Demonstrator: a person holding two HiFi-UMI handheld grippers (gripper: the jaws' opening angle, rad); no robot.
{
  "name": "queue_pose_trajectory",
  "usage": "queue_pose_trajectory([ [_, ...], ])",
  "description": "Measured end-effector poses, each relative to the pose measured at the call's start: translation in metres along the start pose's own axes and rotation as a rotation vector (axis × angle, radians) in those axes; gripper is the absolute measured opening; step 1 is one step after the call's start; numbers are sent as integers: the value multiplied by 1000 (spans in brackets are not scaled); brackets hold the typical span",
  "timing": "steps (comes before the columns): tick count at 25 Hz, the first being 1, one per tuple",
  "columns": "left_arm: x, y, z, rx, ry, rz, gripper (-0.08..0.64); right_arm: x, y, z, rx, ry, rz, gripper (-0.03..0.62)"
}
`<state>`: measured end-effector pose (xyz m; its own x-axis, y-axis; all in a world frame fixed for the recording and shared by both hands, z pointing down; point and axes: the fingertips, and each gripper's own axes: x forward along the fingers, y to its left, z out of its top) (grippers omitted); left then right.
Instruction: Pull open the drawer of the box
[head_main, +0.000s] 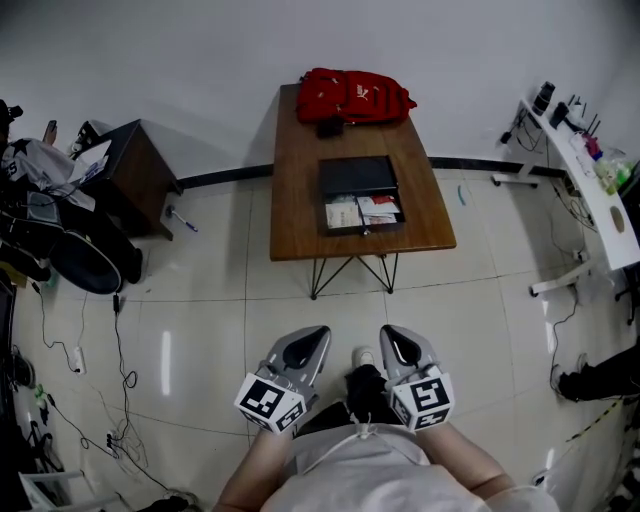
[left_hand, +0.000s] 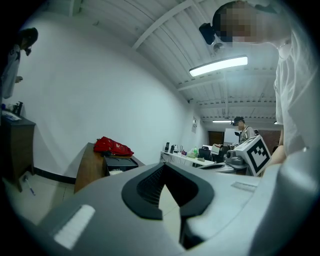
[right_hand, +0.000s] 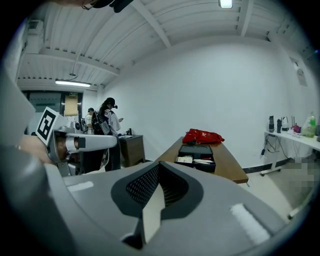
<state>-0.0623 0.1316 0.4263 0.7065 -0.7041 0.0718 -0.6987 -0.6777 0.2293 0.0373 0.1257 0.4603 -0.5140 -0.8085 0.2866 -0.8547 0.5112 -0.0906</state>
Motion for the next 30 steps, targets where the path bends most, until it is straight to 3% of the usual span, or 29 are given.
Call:
queue_pose_trajectory([
  [11, 2, -21, 28, 77, -34, 18, 6, -14, 2, 31, -55, -52, 57, 3],
  [16, 10, -29, 39, 85, -51, 30, 6, -20, -8, 48, -87, -79, 78, 3],
  [30, 20, -38, 36, 90, -57, 40, 6, -23, -25, 49, -91, -81, 85, 3],
])
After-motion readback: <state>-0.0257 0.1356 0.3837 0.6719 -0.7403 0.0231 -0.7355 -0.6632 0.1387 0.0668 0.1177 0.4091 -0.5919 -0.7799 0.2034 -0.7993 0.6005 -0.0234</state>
